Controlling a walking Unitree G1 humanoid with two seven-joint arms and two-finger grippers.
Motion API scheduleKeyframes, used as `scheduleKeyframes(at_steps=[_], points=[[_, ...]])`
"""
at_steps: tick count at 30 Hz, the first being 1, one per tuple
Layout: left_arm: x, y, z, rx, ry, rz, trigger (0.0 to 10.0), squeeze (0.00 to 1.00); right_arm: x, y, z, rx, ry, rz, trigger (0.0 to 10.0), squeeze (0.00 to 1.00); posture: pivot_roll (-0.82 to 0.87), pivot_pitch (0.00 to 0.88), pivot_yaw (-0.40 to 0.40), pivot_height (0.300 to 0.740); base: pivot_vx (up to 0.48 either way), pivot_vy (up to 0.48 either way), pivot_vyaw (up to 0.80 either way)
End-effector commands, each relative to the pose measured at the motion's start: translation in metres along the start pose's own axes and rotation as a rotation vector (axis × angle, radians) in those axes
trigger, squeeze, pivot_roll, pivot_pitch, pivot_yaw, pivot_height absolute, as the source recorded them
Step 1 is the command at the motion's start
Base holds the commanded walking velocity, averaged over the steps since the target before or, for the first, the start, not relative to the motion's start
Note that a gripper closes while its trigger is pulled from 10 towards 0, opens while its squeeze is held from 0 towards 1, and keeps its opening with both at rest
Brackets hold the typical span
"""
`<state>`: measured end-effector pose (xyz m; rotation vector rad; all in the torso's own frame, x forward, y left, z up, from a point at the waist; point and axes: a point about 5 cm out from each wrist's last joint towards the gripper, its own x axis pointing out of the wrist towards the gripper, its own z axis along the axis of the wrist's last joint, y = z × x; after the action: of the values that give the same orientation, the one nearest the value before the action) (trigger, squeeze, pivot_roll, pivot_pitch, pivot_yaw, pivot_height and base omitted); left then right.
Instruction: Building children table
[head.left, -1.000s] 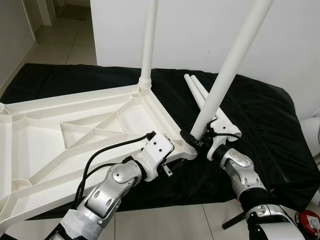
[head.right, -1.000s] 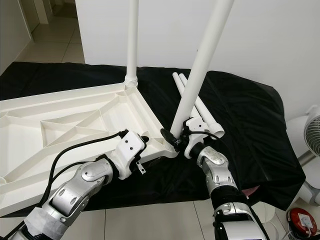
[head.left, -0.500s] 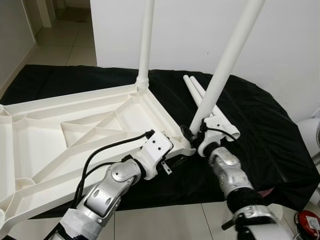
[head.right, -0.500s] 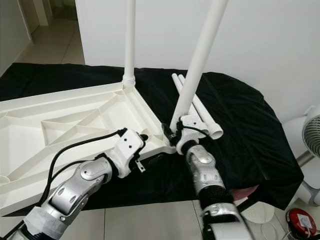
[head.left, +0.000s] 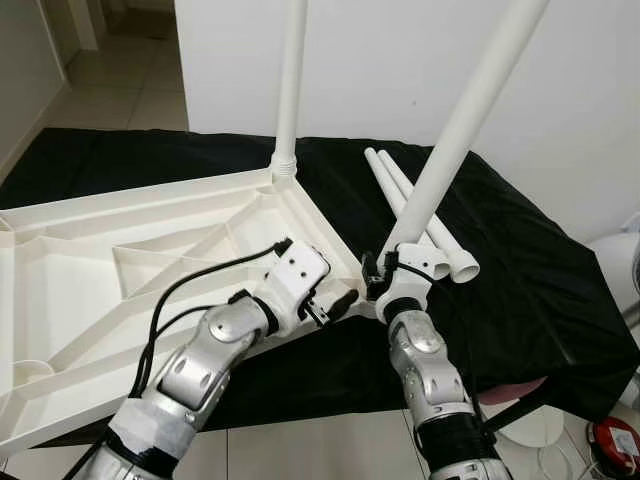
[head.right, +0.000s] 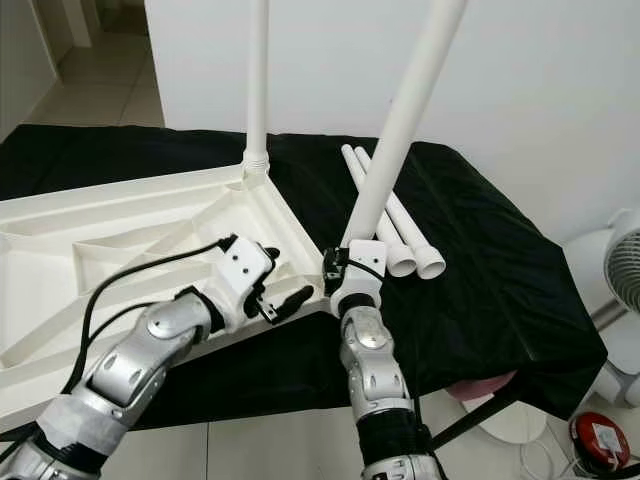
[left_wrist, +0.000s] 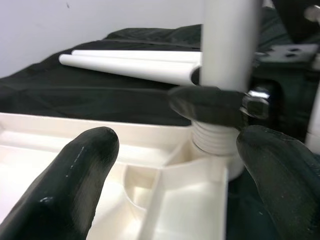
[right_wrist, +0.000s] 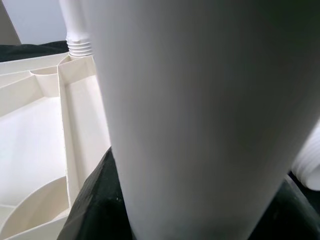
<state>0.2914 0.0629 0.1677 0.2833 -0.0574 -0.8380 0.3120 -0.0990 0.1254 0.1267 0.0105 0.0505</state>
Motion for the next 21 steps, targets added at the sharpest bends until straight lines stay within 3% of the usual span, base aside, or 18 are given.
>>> scheduleKeyframes(at_steps=[1, 11, 12, 21], points=[[0.001, 0.000, 0.000, 0.008, 0.001, -0.055, 10.0, 0.00, -0.005, 0.001, -0.017, 0.000, 0.090, 0.000, 10.0, 0.00, 0.00, 0.000, -0.096, 0.740, 0.000, 0.000, 0.00], [0.001, -0.003, -0.001, 0.005, -0.003, -0.079, 10.0, 0.00, -0.004, -0.007, -0.011, -0.008, 0.080, -0.019, 10.0, 0.02, -0.01, 0.000, -0.092, 0.740, 0.000, 0.000, 0.00], [0.000, -0.005, -0.001, 0.000, -0.004, -0.089, 10.0, 0.00, -0.003, -0.009, -0.009, -0.007, 0.065, -0.012, 10.0, 1.00, -0.01, 0.000, -0.094, 0.740, 0.000, 0.000, 0.00], [-0.006, -0.019, -0.006, -0.052, 0.012, -0.179, 10.0, 0.00, 0.004, -0.022, 0.004, -0.061, 0.018, 0.043, 10.0, 1.00, 0.00, 0.000, -0.103, 0.740, 0.000, 0.000, 0.00]])
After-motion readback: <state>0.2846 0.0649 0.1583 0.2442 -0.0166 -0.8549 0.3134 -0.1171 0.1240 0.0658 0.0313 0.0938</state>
